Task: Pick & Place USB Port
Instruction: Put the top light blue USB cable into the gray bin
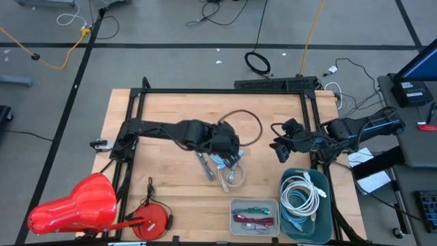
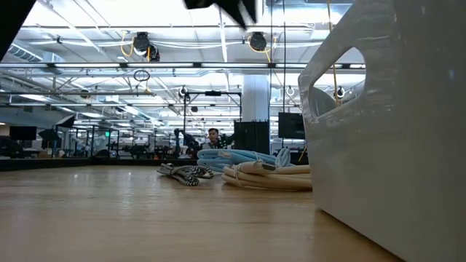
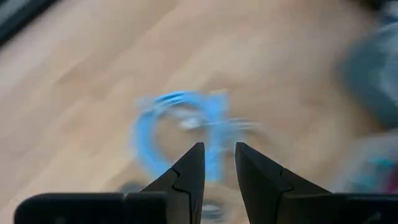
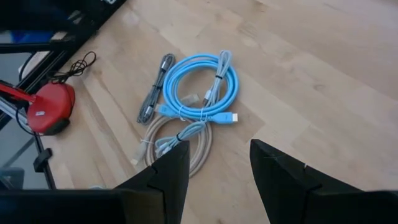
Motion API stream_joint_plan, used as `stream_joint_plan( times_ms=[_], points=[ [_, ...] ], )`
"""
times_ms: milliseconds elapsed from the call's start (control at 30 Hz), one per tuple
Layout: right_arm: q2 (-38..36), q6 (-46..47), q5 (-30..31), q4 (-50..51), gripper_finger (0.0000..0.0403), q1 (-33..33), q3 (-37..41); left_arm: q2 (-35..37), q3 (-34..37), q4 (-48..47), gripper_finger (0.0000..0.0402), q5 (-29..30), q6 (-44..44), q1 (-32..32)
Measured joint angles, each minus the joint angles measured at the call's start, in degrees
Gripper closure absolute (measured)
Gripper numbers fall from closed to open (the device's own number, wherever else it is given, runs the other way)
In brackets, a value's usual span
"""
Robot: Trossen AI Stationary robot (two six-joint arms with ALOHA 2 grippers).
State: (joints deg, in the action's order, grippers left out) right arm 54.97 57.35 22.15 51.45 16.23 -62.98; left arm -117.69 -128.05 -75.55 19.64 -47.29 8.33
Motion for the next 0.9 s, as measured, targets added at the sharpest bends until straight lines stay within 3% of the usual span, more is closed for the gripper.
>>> stream_joint_plan(
  times_ms=[167,900],
  points=[
    [1.63,-1.22,-1.47,-1.59,0.0243,0.00,0.00,-0.17,0.78,-13.90,0.0309,2.49,-6.69,-3.03],
    [2.80,-2.76,-1.51,-4.93,0.0243,0.00,0.00,0.52,3.32,-12.74,0.0309,6.36,-4.22,-4.83]
  ],
)
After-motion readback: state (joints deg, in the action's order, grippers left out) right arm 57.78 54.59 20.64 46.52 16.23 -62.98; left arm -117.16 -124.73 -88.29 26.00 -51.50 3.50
